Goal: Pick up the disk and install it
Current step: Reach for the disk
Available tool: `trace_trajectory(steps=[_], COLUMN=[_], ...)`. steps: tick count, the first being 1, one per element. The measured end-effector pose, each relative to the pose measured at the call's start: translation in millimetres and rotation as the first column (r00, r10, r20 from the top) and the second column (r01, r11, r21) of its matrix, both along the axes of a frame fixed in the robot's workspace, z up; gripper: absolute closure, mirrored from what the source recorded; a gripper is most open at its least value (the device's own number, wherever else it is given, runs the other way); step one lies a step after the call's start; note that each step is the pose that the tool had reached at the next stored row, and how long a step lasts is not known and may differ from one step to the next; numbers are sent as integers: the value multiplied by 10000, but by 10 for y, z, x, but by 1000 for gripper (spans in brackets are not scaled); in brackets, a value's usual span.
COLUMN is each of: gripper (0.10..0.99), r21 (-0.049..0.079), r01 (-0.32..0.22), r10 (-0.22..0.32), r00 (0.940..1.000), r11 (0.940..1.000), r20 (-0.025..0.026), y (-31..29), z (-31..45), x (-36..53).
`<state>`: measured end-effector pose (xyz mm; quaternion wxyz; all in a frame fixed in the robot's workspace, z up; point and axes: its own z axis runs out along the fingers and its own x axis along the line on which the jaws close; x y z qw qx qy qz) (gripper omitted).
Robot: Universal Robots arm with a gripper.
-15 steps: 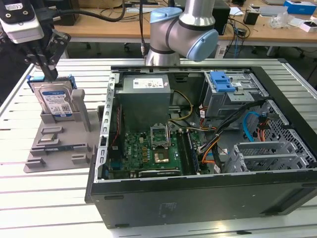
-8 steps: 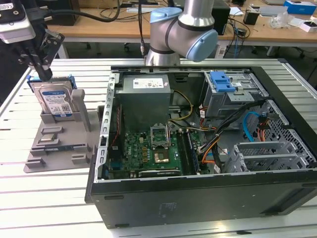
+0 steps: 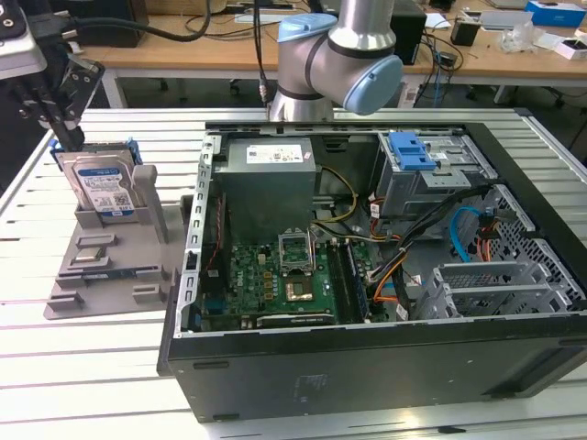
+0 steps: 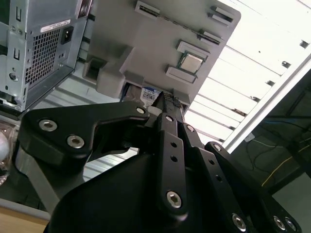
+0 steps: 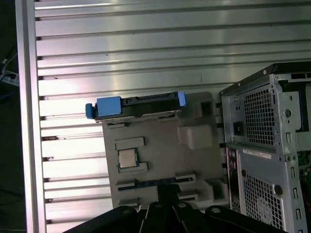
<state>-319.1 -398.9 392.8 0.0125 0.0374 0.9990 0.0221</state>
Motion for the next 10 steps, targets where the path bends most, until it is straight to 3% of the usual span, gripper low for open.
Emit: trace_trajectory(steps=[10], gripper=[980], r21=[0], r01=[0], r10=[0], r00=[10000], r11=[10000], r20=[0], y=[0], z=[-1], x=[-184])
